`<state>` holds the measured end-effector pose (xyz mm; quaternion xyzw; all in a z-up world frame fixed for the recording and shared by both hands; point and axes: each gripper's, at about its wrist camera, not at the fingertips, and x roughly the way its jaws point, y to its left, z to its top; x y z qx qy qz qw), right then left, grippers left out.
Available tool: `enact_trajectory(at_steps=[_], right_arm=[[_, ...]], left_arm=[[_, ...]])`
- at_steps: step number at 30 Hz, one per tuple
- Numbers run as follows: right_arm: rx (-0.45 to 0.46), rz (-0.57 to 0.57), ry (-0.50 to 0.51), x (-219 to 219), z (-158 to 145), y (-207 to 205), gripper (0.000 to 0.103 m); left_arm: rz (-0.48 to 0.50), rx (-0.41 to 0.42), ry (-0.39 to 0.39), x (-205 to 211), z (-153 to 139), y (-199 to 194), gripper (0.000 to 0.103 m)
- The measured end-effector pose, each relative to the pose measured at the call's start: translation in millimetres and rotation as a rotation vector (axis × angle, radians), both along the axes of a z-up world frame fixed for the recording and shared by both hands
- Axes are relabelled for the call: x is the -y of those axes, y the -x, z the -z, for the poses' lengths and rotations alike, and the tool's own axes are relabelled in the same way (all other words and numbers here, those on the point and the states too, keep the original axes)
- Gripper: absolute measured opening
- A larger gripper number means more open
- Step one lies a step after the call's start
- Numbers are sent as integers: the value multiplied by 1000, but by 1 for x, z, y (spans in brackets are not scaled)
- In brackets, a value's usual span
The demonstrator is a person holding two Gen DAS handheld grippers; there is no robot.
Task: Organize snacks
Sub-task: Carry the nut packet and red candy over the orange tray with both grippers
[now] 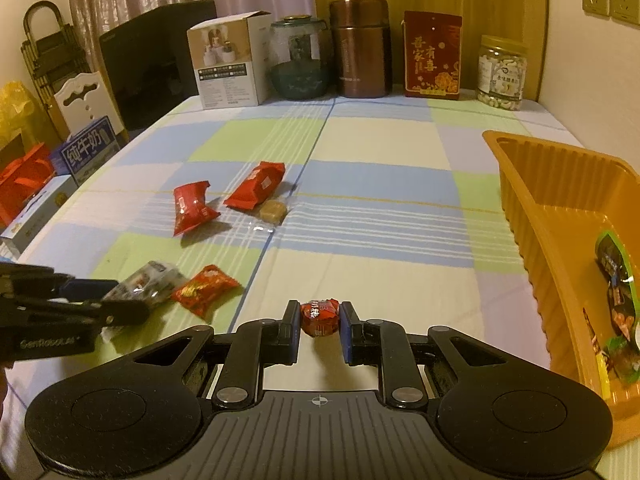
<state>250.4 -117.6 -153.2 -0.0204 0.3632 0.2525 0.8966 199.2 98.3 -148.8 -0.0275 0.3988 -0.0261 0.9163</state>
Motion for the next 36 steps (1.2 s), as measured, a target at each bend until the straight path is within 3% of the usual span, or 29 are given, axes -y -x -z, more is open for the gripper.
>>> enact_trajectory(at_steps=[10, 16, 29, 36], right_arm=[[-10, 0, 3, -4, 3, 0, 20], [-10, 0, 3, -3, 3, -1, 20], [-4, 129, -28, 19, -14, 27, 20], [-10, 203, -50, 39, -39, 49, 20]], left_arm=[[38, 17, -63, 6, 7, -10, 39], [31, 19, -94, 14, 8, -8, 34], [-23, 37, -25, 29, -21, 15, 34], [-22, 44, 17, 56, -47, 37, 34]])
